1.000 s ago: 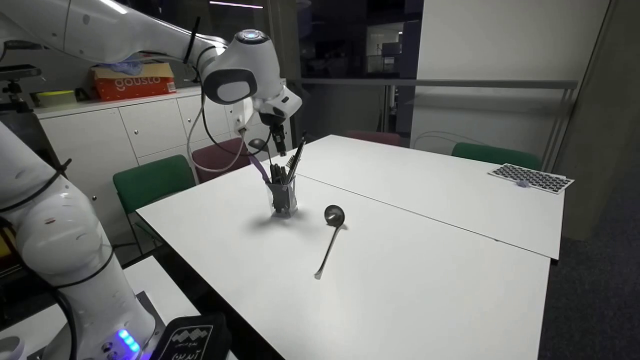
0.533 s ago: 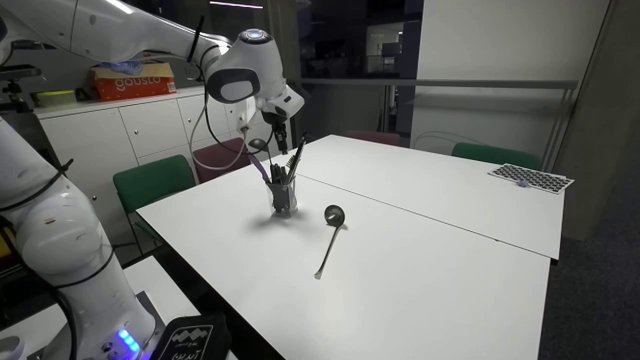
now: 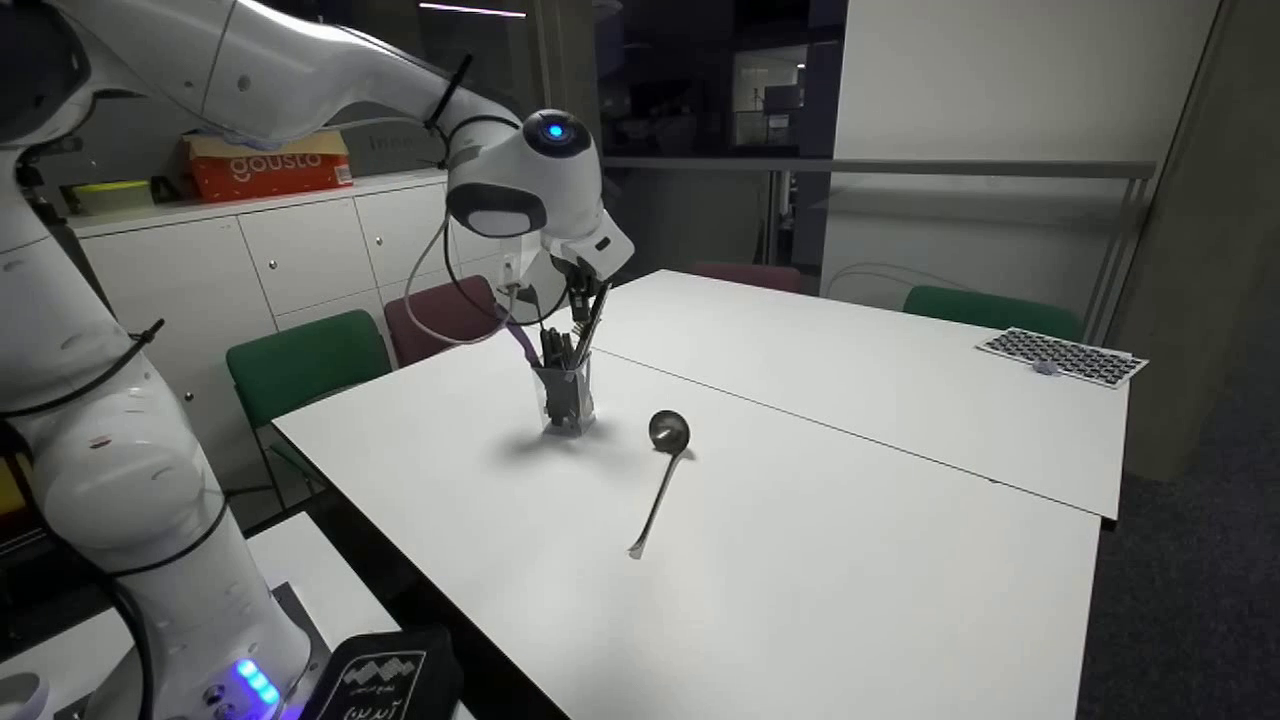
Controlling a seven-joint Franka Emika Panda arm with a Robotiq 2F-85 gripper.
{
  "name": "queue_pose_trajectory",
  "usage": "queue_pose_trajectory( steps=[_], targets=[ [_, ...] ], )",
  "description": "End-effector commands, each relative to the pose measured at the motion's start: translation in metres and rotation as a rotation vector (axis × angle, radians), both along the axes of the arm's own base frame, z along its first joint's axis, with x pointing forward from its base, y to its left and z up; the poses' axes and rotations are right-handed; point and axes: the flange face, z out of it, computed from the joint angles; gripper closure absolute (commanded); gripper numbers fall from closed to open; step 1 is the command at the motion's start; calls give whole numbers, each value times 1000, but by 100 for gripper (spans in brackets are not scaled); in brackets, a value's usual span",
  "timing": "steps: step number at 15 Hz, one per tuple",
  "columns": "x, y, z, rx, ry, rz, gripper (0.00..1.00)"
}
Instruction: Pick up the mental object from the table and put it in the cup
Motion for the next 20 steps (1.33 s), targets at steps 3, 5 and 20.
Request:
queue_pose_trajectory(
  steps=[3,5,20],
  targets=[
    [52,-46,-61,99,64,-90,0],
    [65,-55,-90,90,128,-101,0],
    [101,-64,-140,114,187,-74,0]
  ],
)
